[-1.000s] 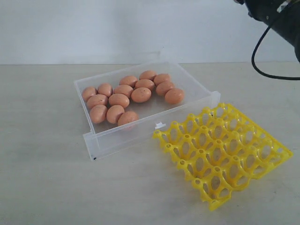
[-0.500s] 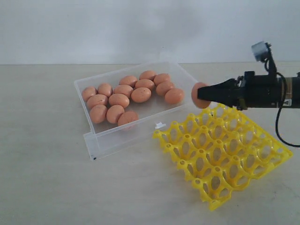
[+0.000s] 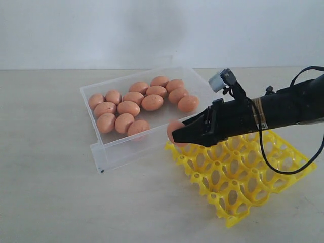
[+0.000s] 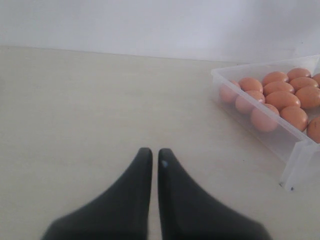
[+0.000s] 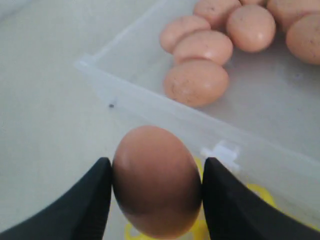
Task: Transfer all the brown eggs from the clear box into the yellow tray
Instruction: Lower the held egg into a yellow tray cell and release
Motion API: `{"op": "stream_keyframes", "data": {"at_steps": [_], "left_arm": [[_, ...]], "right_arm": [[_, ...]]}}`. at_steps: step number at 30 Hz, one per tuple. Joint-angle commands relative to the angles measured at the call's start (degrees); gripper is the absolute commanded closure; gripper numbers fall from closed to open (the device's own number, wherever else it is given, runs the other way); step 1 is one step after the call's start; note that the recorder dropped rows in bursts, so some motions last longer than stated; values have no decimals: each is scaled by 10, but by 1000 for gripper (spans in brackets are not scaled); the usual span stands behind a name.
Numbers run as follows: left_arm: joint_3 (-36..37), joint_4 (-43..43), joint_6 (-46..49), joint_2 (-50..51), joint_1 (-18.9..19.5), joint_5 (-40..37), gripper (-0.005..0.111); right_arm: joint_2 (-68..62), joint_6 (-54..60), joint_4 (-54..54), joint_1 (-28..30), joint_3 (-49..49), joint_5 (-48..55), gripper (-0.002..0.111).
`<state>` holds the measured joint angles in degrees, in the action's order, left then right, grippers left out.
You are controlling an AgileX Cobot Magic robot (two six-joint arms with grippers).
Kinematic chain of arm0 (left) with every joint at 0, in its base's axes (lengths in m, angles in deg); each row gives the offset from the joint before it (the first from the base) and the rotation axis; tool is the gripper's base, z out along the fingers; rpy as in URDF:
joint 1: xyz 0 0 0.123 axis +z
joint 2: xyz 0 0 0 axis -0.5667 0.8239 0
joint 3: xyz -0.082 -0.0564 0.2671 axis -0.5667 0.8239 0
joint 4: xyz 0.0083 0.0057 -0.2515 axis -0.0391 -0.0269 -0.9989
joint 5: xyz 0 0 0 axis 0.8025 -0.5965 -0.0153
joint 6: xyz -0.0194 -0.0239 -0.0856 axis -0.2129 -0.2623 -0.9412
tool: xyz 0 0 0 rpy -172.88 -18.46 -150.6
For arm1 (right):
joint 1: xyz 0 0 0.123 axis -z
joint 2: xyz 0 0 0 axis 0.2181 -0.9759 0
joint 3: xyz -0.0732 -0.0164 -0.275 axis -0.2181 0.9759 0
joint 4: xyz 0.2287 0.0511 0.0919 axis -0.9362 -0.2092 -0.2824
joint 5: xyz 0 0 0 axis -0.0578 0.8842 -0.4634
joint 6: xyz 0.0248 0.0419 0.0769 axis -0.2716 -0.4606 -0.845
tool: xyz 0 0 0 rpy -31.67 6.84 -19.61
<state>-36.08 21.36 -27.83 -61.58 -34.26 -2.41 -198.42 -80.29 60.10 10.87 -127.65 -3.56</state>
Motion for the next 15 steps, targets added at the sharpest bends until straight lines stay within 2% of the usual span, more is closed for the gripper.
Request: {"op": "stream_keyframes", "data": {"at_steps": [1,11,13,15], "left_arm": [[1,-1,-1,-2,2,2,103],[1,-1,-1,-2,2,2,103],[1,-1,-1,-2,2,2,103],[1,-1,-1,-2,2,2,103]], "right_arm": [[2,-8,43,0,-2,69,109],[2,13,-3,0,-2,63,108],[2,13,-3,0,-2,63,104],[1,13,-3,0,-2,63,95]]}}
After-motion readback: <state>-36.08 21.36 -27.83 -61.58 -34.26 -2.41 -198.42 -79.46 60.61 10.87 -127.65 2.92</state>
